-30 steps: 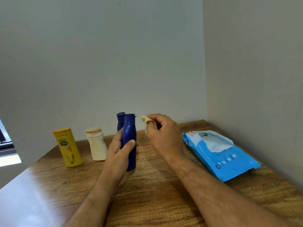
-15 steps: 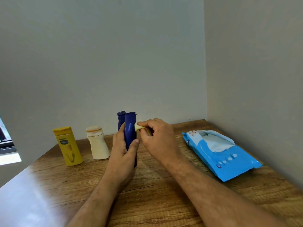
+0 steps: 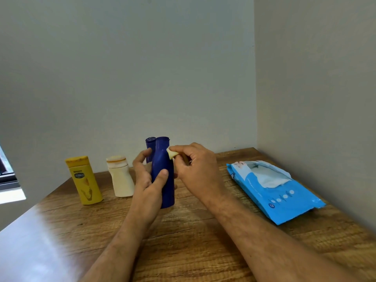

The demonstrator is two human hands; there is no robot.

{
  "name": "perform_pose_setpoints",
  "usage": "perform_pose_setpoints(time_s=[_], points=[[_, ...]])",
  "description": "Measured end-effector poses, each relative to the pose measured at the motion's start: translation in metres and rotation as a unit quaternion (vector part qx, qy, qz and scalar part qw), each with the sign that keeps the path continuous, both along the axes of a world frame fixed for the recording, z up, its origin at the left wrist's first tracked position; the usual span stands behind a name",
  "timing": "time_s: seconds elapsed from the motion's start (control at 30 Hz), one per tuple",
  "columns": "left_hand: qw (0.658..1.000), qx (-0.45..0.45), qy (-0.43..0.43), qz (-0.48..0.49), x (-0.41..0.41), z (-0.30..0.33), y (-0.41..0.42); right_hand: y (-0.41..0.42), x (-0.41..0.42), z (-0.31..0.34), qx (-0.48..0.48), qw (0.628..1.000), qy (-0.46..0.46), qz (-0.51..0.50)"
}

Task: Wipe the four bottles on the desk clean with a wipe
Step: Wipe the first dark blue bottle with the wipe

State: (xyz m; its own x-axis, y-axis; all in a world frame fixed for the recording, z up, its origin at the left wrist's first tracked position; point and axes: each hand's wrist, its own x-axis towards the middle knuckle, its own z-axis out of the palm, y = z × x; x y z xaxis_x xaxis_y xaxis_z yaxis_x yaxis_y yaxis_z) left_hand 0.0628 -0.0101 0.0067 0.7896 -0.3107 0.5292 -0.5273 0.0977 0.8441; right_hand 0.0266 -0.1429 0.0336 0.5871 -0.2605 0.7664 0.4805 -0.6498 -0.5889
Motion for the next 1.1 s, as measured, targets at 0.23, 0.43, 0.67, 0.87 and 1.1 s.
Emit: perform_pose_setpoints(time_s=[0.23, 0.43, 0.67, 0.87, 1.1], points=[[0.985, -0.104, 0.131, -0.04, -0.001, 0.006, 0.005, 0.002, 0.001, -0.002, -0.009, 0.999, 0.026, 0.03], [0.996, 0.009, 0.09, -0.02, -0.002, 0.002, 0.007, 0.0, 0.001, -0.001, 0.011, 0.998, 0.031, 0.06], [0.997, 0.033, 0.009, 0.072, -0.003, 0.002, -0.001, 0.0, 0.001, -0.002, -0.041, 0.997, 0.023, 0.063], [0.995, 0.063, -0.022, 0.075, -0.006, 0.002, -0.001, -0.004, -0.003, -0.001, -0.143, 0.989, -0.009, 0.031], [0.995, 0.019, -0.012, 0.095, -0.003, 0.004, 0.0, -0.006, -0.001, -0.001, -0.126, 0.992, -0.023, -0.003]])
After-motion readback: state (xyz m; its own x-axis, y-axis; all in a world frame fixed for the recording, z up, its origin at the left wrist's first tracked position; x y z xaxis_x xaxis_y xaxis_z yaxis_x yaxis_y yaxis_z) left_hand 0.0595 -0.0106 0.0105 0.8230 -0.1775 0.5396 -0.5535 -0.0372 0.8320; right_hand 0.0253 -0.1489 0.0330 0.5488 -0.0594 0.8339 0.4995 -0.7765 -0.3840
